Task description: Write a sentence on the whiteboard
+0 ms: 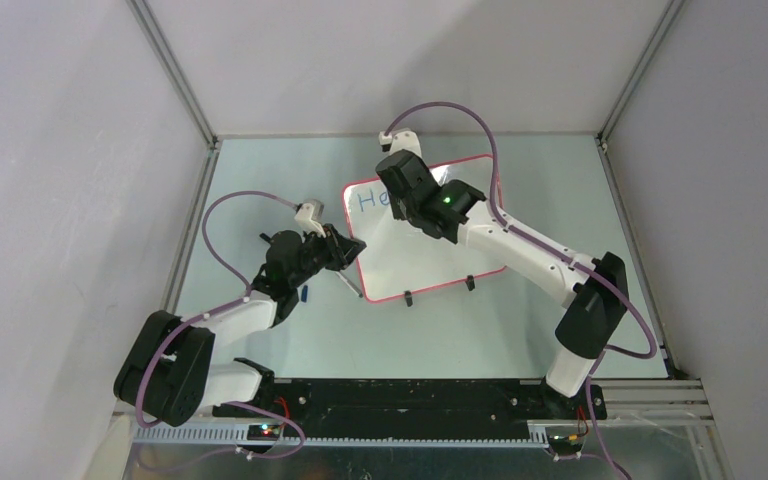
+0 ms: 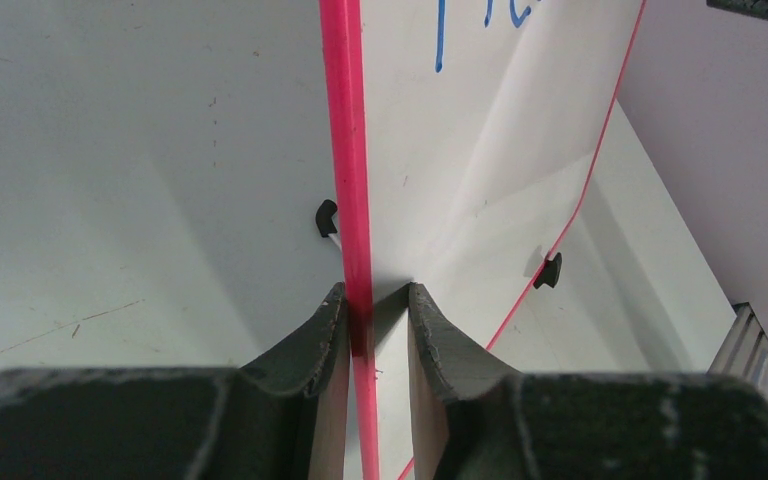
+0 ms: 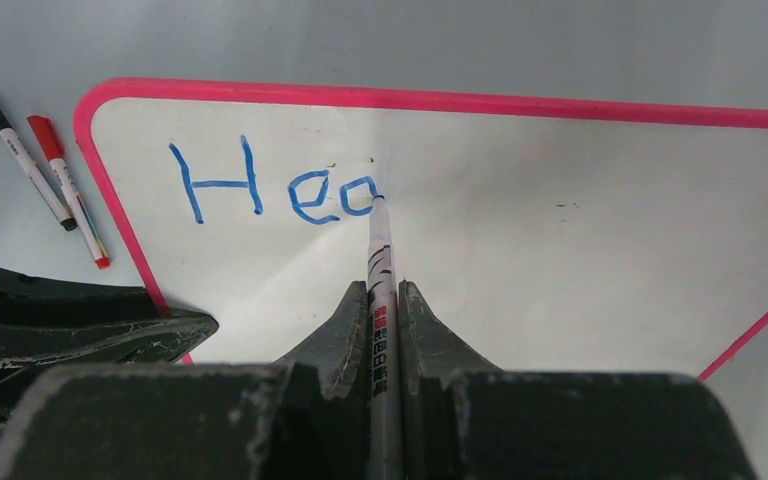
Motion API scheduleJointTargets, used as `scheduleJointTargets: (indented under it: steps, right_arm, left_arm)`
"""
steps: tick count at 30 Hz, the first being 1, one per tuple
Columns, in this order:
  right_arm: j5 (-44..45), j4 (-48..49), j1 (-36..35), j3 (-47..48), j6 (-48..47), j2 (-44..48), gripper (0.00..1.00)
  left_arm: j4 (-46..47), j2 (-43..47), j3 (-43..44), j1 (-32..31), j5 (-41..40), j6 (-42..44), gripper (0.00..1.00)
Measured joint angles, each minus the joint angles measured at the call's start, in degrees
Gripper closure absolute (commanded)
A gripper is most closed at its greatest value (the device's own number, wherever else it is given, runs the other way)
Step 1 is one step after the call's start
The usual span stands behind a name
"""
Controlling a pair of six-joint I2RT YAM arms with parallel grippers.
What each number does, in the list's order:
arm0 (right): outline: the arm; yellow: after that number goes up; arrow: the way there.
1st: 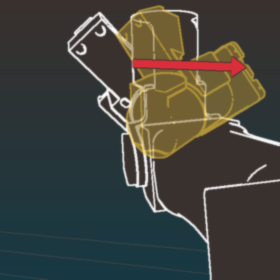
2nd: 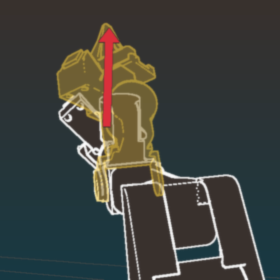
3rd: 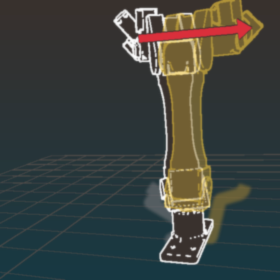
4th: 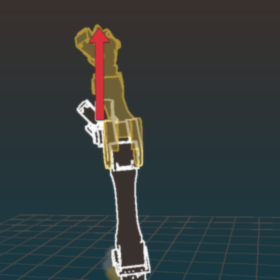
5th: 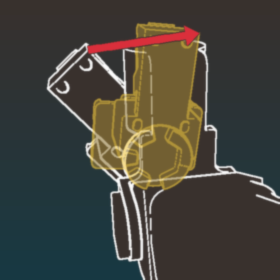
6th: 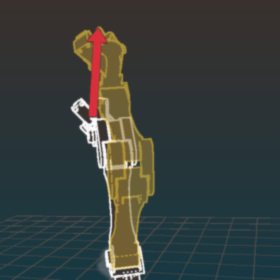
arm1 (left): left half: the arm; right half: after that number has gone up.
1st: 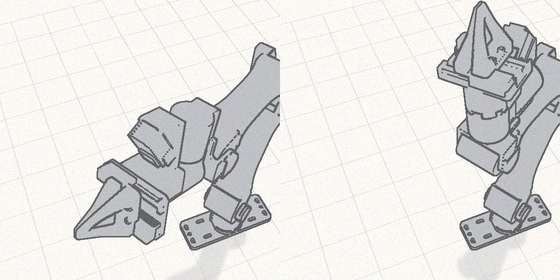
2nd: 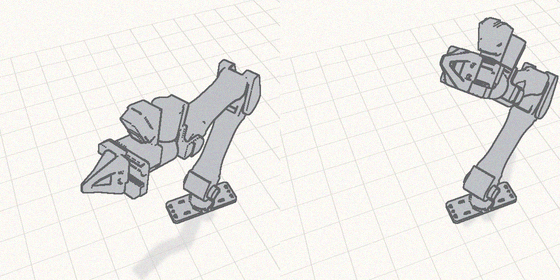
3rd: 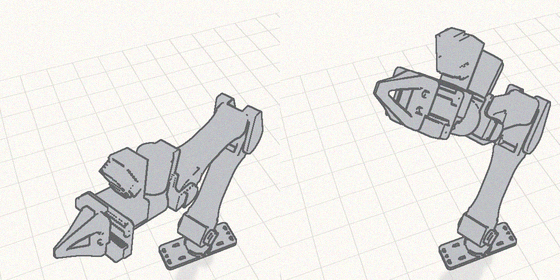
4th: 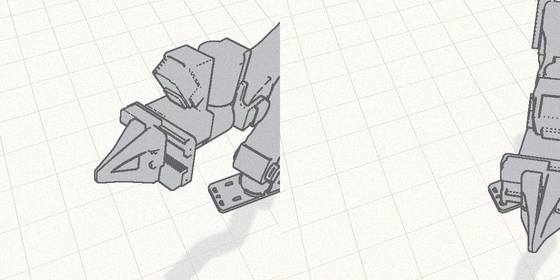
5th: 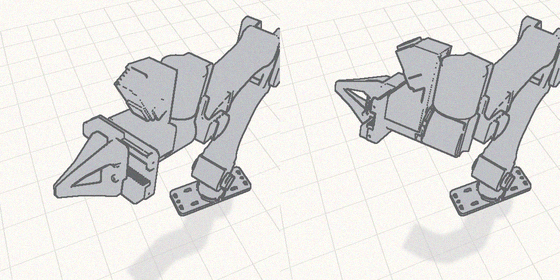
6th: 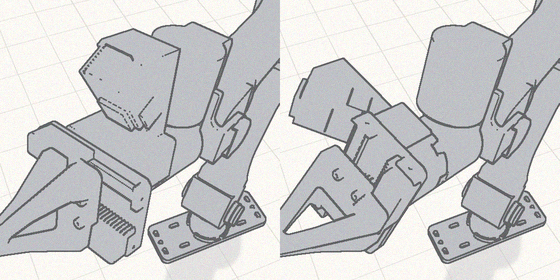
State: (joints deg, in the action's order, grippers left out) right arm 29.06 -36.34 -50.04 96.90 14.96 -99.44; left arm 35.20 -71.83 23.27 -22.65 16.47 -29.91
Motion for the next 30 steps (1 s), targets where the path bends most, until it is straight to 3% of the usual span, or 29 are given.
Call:
scheduleJointTargets:
  steps: [30]
  right_arm:
    - [0.0, 0.0, 0.2, -1.7, 0.1, 0.9, 1.0]
  left_arm:
    - [-0.2, 0.2, 0.0, -0.2, -0.3, 0.1, 0.92]
